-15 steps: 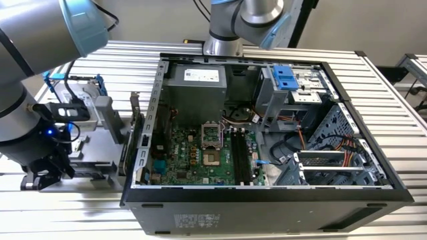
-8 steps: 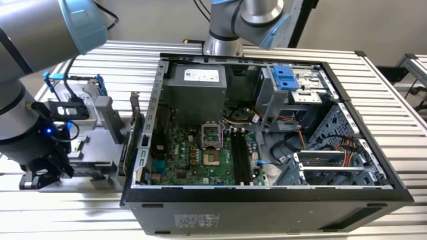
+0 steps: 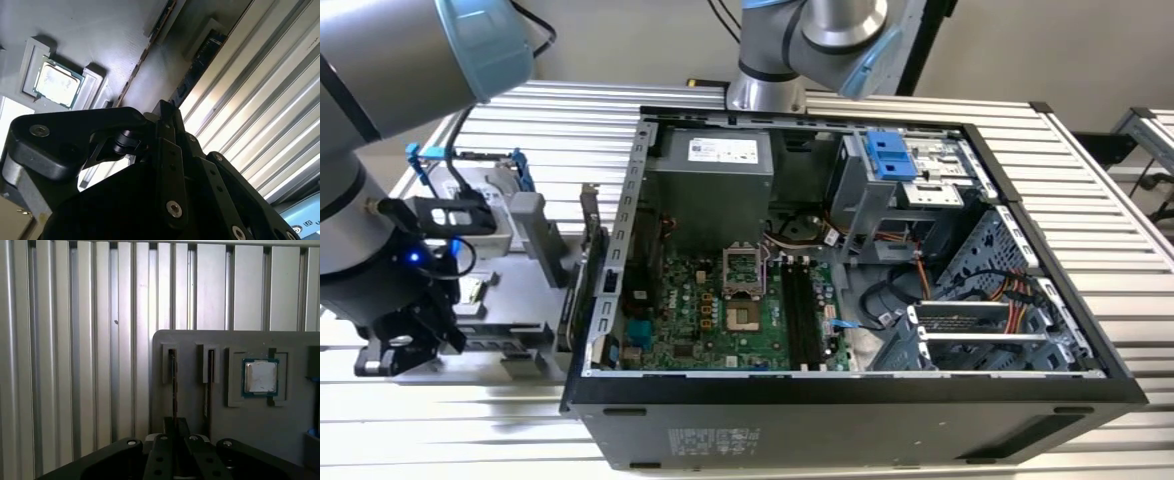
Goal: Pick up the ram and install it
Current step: 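Pick up the ram and move it above insertion slot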
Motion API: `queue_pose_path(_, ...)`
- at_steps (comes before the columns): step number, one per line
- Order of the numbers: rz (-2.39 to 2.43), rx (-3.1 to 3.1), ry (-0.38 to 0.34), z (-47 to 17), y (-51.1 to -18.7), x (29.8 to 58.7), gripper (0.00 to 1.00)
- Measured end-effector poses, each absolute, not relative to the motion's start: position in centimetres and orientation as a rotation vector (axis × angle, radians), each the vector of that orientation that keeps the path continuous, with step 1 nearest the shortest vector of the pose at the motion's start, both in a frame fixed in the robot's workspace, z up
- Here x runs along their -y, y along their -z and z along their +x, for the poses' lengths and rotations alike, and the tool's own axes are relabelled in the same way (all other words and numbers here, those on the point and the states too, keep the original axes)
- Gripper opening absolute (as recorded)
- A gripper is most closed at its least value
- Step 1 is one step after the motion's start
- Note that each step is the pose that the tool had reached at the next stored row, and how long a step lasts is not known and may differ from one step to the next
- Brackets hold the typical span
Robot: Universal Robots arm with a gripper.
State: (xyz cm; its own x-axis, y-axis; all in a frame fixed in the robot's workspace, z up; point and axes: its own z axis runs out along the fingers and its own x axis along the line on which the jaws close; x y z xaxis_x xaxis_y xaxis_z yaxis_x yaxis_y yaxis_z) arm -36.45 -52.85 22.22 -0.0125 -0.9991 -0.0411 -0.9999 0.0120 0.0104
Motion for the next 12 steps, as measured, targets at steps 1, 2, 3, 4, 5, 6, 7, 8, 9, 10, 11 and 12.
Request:
queue_pose_path(1, -2.192, -2.219, -0.057, -36.46, -22.25, 52.85, 0.0)
queue_pose_path(2, -2.192, -2.219, -0.057, -36.46, -22.3, 52.85, 0.0)
queue_pose_path(3, -2.192, -2.219, -0.057, -36.46, -22.32, 52.85, 0.0)
queue_pose_path(4, -2.192, -2.219, -0.057, -36.46, -22.36, 52.85, 0.0)
queue_pose_path(5, -2.192, -2.219, -0.057, -36.46, -22.39, 52.85, 0.0)
queue_pose_path(6, -2.192, -2.22, -0.057, -36.46, -22.45, 52.85, 0.0)
queue_pose_path(7, -2.192, -2.22, -0.057, -36.46, -22.52, 52.85, 0.0)
queue_pose_path(8, -2.192, -2.219, -0.057, -36.46, -22.57, 52.85, 0.0)
queue_pose_path(9, -2.192, -2.219, -0.057, -36.46, -22.64, 52.85, 0.0)
queue_pose_path(10, -2.192, -2.219, -0.057, -36.46, -22.71, 52.85, 0.0)
queue_pose_path(11, -2.192, -2.219, -0.057, -36.46, -22.79, 52.85, 0.0)
queue_pose_path(12, -2.192, -2.219, -0.057, -36.46, -22.86, 52.85, 0.0)
